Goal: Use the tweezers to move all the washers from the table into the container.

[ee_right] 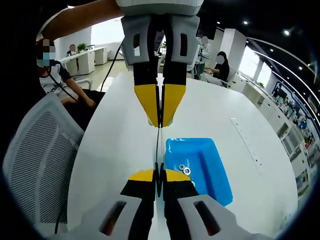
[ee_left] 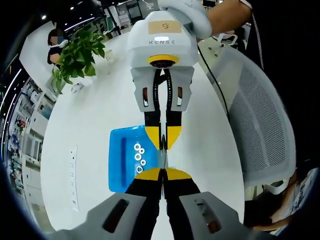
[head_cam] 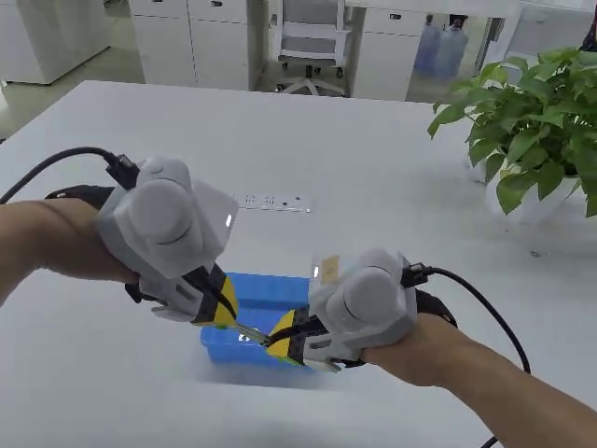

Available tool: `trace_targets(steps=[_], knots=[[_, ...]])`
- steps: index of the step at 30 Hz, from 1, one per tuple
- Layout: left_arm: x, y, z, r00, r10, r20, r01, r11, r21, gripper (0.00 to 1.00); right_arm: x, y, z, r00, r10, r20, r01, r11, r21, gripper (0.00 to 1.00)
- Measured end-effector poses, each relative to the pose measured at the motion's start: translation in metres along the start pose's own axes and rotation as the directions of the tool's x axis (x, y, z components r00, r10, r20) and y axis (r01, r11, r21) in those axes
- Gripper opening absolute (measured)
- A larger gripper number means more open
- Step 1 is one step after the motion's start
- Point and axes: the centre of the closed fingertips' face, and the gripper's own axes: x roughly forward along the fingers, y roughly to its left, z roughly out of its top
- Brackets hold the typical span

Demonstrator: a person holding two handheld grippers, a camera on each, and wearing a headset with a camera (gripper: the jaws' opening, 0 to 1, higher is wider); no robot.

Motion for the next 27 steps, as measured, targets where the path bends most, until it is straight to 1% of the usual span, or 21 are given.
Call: trace_targets(steps=[7,11,15,21,27], knots=[[0.008,-0.008,-0.006,1.0000,-0.006,0.005,0.006,1.000,-0.012,0.05,0.003,0.009,-0.004,0.9990,0.021,-0.038,-0.023,0.999,-0.036,0.05],[0.016,-0.011,-0.013,1.0000,-0.005,0.003,0.005,1.000,-0.011,0.05,0.004,0.012,-0.009,0.9978,0.029,-0.060,-0.031,0.999,-0.044,0.05],[0.022,-0.013,-0.015,1.0000,0.010,0.003,-0.010,1.000,0.004,0.09,0.006,0.016,-0.015,0.9957,0.037,-0.084,-0.041,0.998,-0.046,0.05],[0.029,-0.019,-0.019,1.0000,-0.003,0.006,0.003,1.000,-0.003,0.10,0.007,0.022,-0.023,0.9926,0.050,-0.111,-0.056,0.997,-0.046,0.05],[0.037,-0.024,-0.022,1.0000,-0.005,0.006,0.005,1.000,-0.009,0.10,0.008,0.025,-0.027,0.9902,0.054,-0.129,-0.062,0.997,-0.055,0.05]])
